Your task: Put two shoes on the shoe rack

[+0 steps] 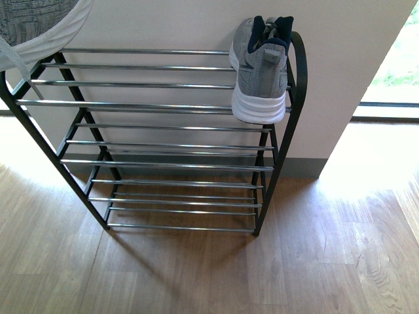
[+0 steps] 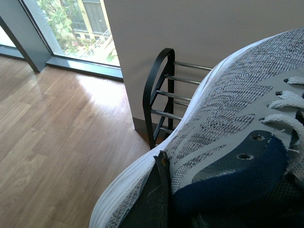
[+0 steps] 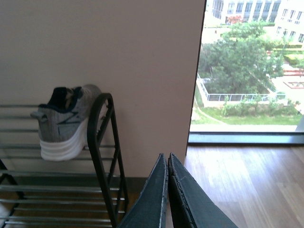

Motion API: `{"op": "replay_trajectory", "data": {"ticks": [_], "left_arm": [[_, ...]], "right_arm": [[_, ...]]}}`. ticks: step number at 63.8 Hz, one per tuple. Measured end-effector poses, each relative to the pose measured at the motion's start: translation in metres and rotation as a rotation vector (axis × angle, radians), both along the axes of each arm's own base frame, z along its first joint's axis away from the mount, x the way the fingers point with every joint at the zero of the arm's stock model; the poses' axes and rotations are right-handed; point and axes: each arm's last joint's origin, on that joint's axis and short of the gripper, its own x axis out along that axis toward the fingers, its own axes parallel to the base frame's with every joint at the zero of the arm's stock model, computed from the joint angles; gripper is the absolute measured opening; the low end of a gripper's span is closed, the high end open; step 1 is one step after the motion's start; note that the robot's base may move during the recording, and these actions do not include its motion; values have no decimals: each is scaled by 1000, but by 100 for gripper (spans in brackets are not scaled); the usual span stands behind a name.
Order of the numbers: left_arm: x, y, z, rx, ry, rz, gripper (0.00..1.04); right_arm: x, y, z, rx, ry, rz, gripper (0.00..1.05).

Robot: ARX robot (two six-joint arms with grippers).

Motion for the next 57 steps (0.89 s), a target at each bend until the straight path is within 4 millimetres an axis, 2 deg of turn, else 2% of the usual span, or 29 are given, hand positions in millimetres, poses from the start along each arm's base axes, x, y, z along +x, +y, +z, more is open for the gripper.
{"op": "replay_trajectory", "data": {"ticks": [16,51,53,57], "left_arm": [[0,0,0,0,0,-1,2],[0,1,0,3,-1,11,2],[0,1,0,3,-2,9,2],[0,1,0,2,-1,8,2]], "right_arm": [[-9,0,-2,0,2,0,1],[-9,0,-2,-2,0,4,94],[-9,0,-2,-2,0,4,97],[-9,0,-2,-2,0,4,95]]}}
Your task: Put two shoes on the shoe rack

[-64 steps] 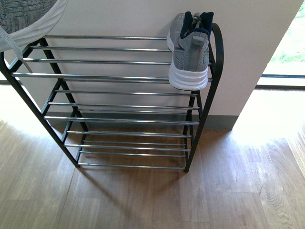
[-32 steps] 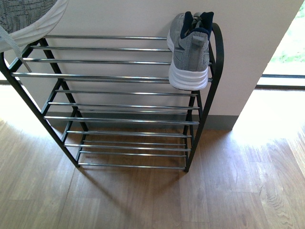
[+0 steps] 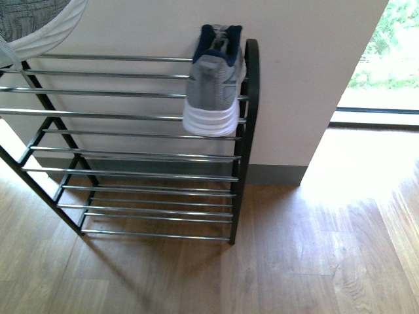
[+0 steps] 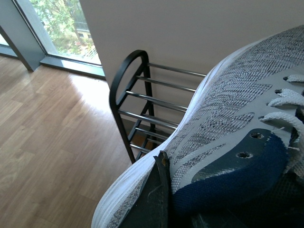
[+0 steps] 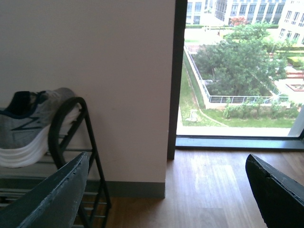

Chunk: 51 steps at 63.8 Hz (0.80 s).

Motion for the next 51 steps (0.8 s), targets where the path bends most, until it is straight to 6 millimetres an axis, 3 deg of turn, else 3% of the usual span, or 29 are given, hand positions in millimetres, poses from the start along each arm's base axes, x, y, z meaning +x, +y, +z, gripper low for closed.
{"op": "replay_trajectory", "data": {"ticks": [16,22,44,51], "left_arm": [[0,-2,0,-8,4,-26,2],[6,-1,-2,-26,37,106,2],[93,2,-17,-389,139,134,2],[139,-3,-28,-527,177,104,2]], "right_arm": [[0,0,0,0,1,-7,96],[0,0,0,0,1,-7,96],[0,0,0,0,1,-4,96],[0,0,0,0,1,-4,96]]}}
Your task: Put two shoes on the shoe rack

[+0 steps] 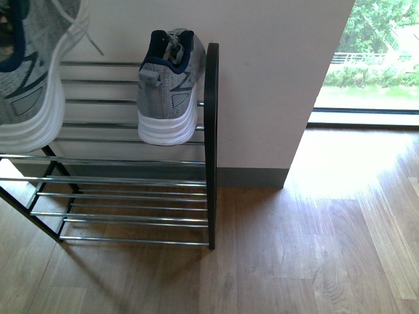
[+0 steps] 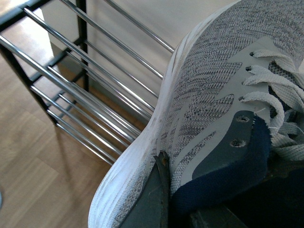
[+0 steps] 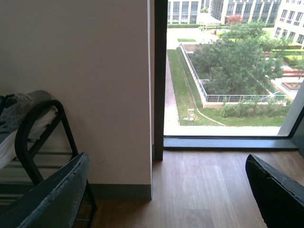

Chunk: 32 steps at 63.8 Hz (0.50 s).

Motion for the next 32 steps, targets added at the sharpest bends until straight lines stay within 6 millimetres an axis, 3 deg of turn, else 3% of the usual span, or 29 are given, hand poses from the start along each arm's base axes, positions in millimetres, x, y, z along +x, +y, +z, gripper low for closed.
{"op": "replay_trajectory", "data": {"ticks": [7,11,23,32], "left_arm": [[46,-5,-16,-52,53,-34,2],[63,-8,-24,-71,83,-64,2],[86,-26,-49,-49,176,-154,2],[92,-32,-55,-17,207,-206,2]], "right_arm": [[0,0,0,0,0,0,96],[0,0,0,0,0,0,96],[0,0,0,0,0,0,96],[0,0,0,0,0,0,96]]}}
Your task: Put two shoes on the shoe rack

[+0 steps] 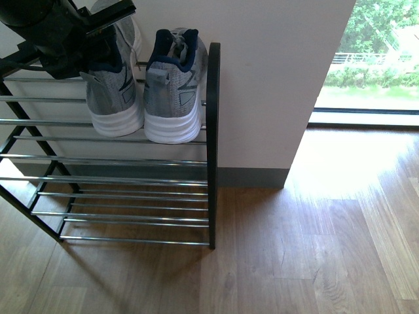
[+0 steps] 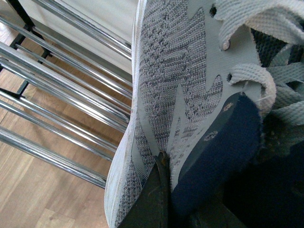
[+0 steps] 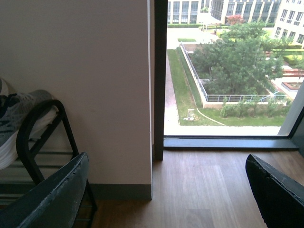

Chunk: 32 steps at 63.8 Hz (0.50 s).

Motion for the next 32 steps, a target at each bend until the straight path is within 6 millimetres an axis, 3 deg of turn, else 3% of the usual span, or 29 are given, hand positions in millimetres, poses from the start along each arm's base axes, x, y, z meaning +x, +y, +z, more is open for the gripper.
{"op": "replay_trajectory", "data": {"ticks": [12,25,32], "left_arm": [[-2,-2,2,19,-7,-21,2],[-16,-7,22,17,-45,-55,2],[-21,-6,19,26,-32,-70,2]], "right_arm": [[0,0,0,0,0,0,96],[0,0,0,0,0,0,96],[0,0,0,0,0,0,96]]}}
